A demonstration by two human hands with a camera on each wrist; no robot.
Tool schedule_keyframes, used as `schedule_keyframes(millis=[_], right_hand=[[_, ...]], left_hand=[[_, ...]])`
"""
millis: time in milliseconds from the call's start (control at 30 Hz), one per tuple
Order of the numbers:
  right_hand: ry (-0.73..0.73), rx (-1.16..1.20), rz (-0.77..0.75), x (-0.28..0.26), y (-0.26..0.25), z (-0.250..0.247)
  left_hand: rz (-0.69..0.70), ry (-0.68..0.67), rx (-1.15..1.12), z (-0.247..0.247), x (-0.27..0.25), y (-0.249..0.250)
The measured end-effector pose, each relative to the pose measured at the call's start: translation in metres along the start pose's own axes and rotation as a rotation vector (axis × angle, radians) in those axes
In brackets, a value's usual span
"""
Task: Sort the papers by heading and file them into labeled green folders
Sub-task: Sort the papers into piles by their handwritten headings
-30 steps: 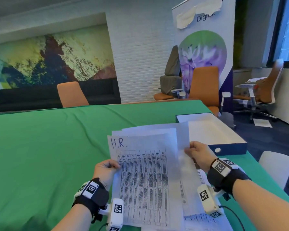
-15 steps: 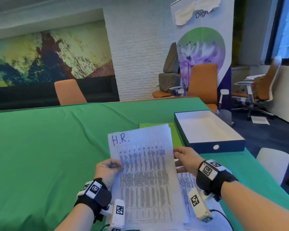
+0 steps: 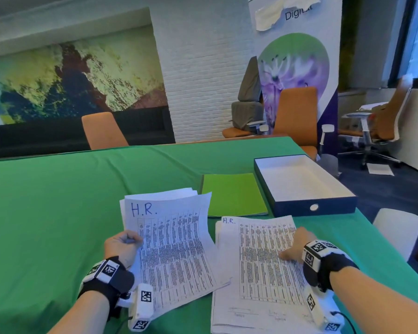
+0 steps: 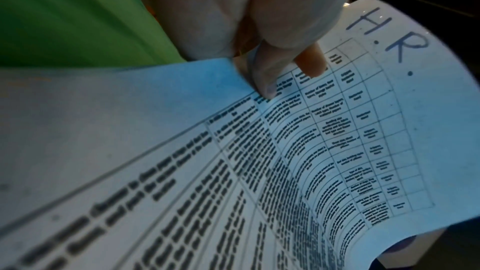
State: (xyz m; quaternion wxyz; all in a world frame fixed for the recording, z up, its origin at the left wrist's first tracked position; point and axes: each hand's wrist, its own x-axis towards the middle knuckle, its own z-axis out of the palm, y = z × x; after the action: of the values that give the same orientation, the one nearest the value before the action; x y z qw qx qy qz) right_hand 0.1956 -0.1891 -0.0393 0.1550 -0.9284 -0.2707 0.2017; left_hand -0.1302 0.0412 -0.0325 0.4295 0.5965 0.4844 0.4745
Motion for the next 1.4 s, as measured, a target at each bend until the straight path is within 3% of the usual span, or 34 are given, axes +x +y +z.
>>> schedule_keyframes(millis=[400,600,1200,1400], right_hand=[[0.318,0.300,-0.108,0.005,0.013,-0.023],[0.290,0.420,-0.218,0.002,0.003,-0.043],[0.473,0.739,-0.317,-0.014,-0.018,-0.071],[0.548,0.785,-0.422,-0.019,-0.043,-0.084]], left_hand=[[-0.002,-0.084,-0.008,0.010,-0.006,0.006],[-0.004,-0.078,0.043,0.011,-0.006,0.007],[-0.031,-0.044,0.137,0.006,-0.007,0.014],[-0.034,-0.145,0.064,0.004,-0.011,0.025]])
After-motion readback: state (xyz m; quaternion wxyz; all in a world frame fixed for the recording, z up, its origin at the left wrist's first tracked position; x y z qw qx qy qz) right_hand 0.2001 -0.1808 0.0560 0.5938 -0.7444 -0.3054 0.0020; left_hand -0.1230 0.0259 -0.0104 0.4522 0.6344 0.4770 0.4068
